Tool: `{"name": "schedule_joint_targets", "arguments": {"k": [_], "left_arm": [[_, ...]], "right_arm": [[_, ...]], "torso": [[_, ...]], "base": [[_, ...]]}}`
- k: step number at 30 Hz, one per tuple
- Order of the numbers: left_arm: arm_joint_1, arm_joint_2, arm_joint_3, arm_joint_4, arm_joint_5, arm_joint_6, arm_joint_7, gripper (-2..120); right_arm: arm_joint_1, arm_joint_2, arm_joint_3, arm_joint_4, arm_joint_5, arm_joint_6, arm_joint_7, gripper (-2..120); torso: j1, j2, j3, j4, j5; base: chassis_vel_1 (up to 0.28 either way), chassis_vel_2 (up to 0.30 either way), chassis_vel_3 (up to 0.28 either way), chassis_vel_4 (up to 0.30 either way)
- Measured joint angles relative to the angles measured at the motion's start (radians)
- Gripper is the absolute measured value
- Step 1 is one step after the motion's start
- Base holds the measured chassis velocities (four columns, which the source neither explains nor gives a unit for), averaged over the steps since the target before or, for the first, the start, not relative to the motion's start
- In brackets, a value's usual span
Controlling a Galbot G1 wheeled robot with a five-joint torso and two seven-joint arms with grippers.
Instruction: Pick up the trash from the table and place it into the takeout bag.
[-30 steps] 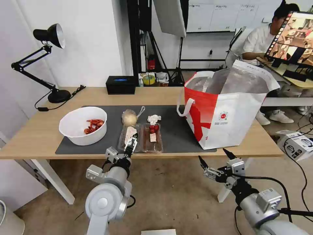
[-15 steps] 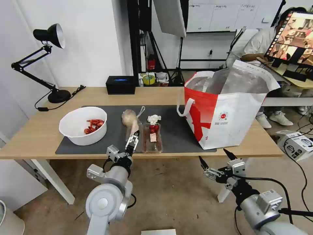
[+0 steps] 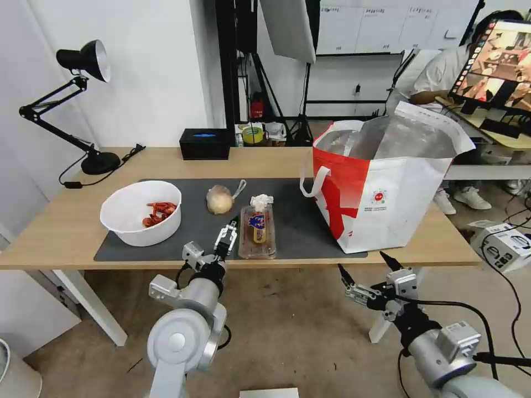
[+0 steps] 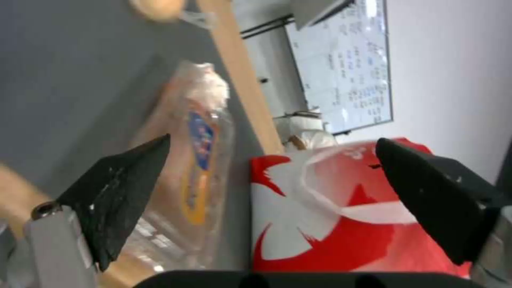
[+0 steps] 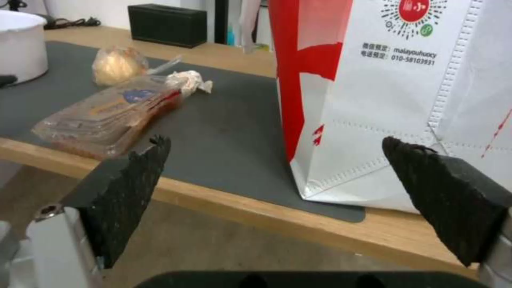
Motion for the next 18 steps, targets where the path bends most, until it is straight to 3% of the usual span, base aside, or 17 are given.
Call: {"name": "schedule_joint_targets", "arguments": {"k": [5,8,12,15,18], "left_arm": [[-0.023,0.03,0.021,0.012,0.044,0.004,0.04,100],[-0.051,0.086,0.049,0.035,0.17,0.02,0.115,100],[-0.07,0.126,0.062,0.051,0.25,0.022,0.164,100],[-0.105,0.206,0.078,0.084,0.368,0.011,0.278,97],[-0.125,0.248,0.086,0.101,0.399,0.003,0.324,90]], "right_arm": [[-0.004,0.0,0.003,0.003,0.001,0.0,0.0,100],[-0.005,-0.002,0.004,0.007,0.003,0.001,0.0,100],[-0.005,-0.002,0.005,0.009,0.005,0.002,0.001,100],[-0.005,-0.005,0.004,0.01,0.029,0.003,0.007,100],[-0.003,-0.007,0.002,0.011,0.055,0.002,0.014,100]], "torso": [[0.0,0.0,0.0,0.0,-0.0001],[0.0,0.0,0.0,0.0,-0.0001],[0.0,0.0,0.0,0.0,-0.0001],[0.0,0.0,0.0,0.0,-0.0001],[0.0,0.0,0.0,0.0001,0.0001]], "base": [[0.0,0.0,0.0,0.0],[0.0,0.0,0.0,0.0],[0.0,0.0,0.0,0.0],[0.0,0.0,0.0,0.0],[0.0,0.0,0.0,0.0]]}}
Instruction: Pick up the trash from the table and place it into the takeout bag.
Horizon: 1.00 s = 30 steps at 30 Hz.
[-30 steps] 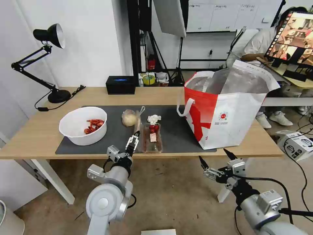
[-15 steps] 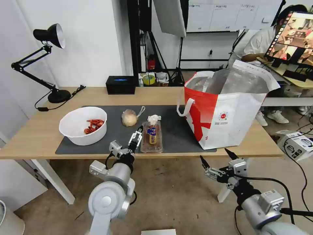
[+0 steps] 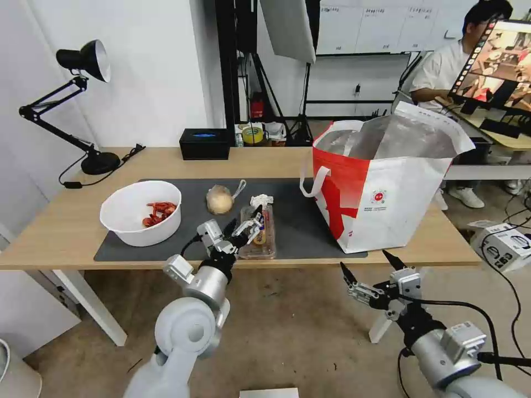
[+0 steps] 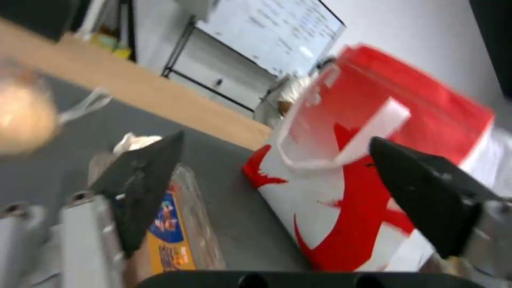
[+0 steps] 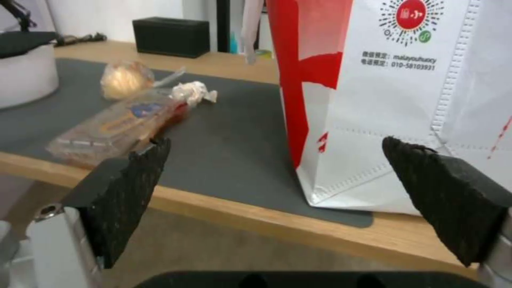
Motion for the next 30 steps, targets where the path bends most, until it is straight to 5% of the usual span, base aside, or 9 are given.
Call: {"name": "schedule_joint_targets", "arguments": {"k": [8,14,24,30], "left_arm": [[-0.131,0.213,0.073,0.134,0.197,-0.02,0.205,59],[-0.213,0.318,0.157,0.209,0.285,-0.026,0.273,35],[-0.269,0.359,0.215,0.285,0.306,-0.026,0.298,2],[-0.263,0.365,0.21,0.291,0.306,-0.026,0.294,0]], "right_arm": [[0.026,-0.011,-0.005,-0.002,0.25,-0.008,0.044,100],[0.065,-0.025,-0.009,-0.023,0.433,-0.013,0.072,100],[0.169,-0.074,-0.029,-0.075,0.699,-0.026,0.121,100],[0.255,-0.119,-0.074,-0.119,0.823,-0.034,0.148,100]], "torso": [[0.0,0.0,0.0,0.0,-0.0002],[0.0,0.0,0.0,-0.0001,-0.0002],[0.0,0.0,0.0,-0.0001,-0.0002],[0.0,0.0,0.0,0.0,0.0]], "base": [[0.0,0.0,0.0,0.0],[0.0,0.0,0.0,0.0],[0.0,0.0,0.0,0.0],[0.0,0.0,0.0,0.0]]}}
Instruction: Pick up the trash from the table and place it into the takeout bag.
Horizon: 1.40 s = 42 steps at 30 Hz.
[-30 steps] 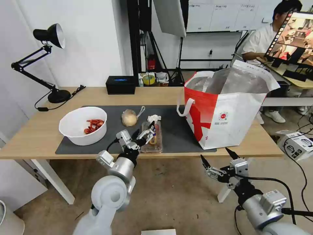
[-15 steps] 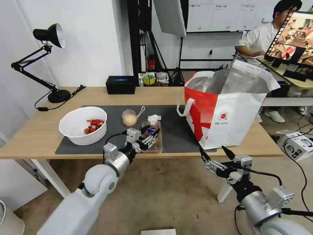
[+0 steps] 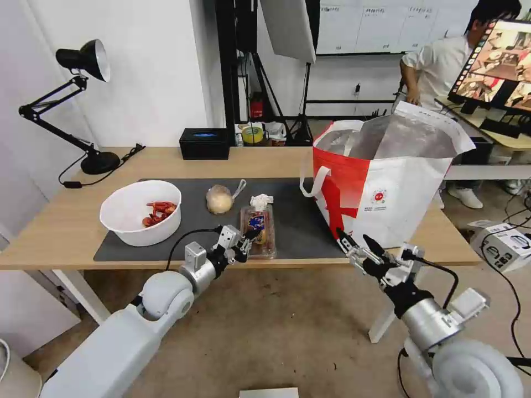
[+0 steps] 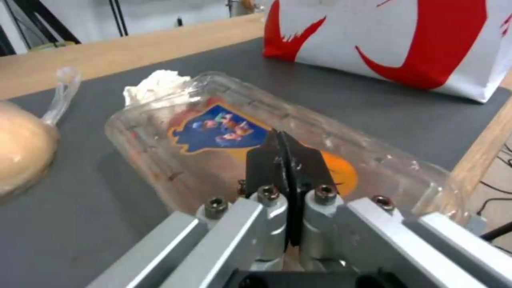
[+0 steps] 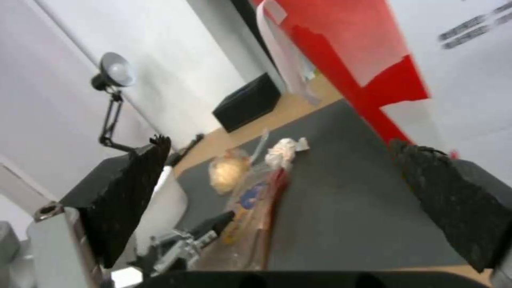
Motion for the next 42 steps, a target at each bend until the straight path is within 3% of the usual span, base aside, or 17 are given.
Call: {"name": "schedule_joint_targets", "arguments": {"k": [11,14,22,42], "left_arm": [[0.011,0.001,-0.001,0.001,-0.006,-0.002,-0.011,0],[0.013,0.001,0.001,0.003,-0.011,-0.002,-0.015,0],[0.021,0.004,-0.003,0.004,-0.021,-0.008,-0.032,0],[0.029,0.004,-0.013,0.006,-0.029,-0.021,-0.037,0]], "right_arm": [[0.187,-0.03,-0.113,-0.11,0.213,-0.048,0.085,100],[0.284,-0.034,-0.183,-0.174,0.304,-0.093,0.148,100],[0.466,-0.014,-0.281,-0.294,0.373,-0.194,0.294,100],[0.731,0.062,-0.451,-0.497,0.429,-0.288,0.51,100]], "torso": [[0.0,0.0,0.0,0.0001,-0.0001],[0.0,0.0,0.0,0.0,-0.0001],[0.0,0.0,0.0,0.0001,-0.0003],[0.0,0.0,0.0,0.0,-0.0002]], "base": [[0.0,0.0,0.0,0.0],[0.0,0.0,0.0,0.0],[0.0,0.0,0.0,0.0],[0.0,0.0,0.0,0.0]]}}
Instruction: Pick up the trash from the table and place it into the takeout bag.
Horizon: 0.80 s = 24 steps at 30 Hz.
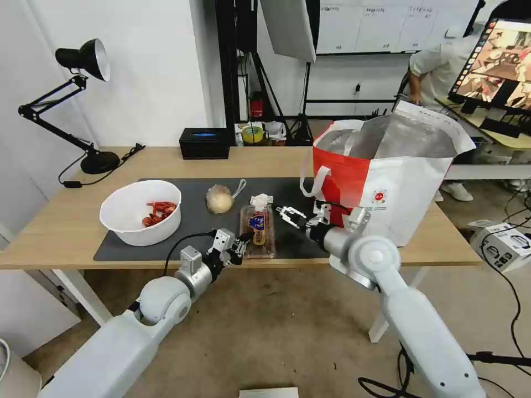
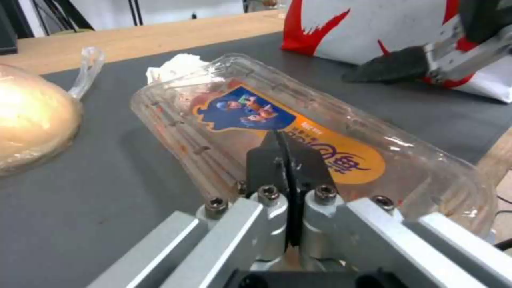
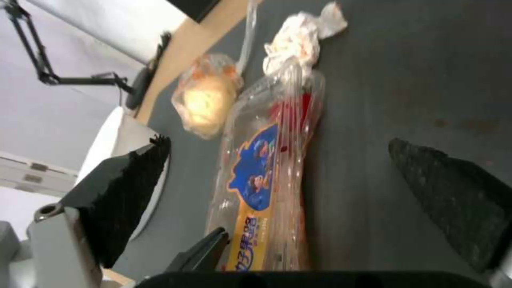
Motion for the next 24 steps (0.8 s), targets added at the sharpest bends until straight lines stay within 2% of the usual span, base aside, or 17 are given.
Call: {"name": "schedule_joint_targets", "arguments": {"k": [24], "left_arm": [[0.029,0.006,-0.028,-0.009,-0.003,-0.009,0.0,0]], "right_arm": [[0.122,0.091,-0.109,-0.102,0.026,-0.046,0.098,100]], "torso": [[0.0,0.0,0.0,0.0,-0.0001]], "base": [[0.0,0.0,0.0,0.0]]}}
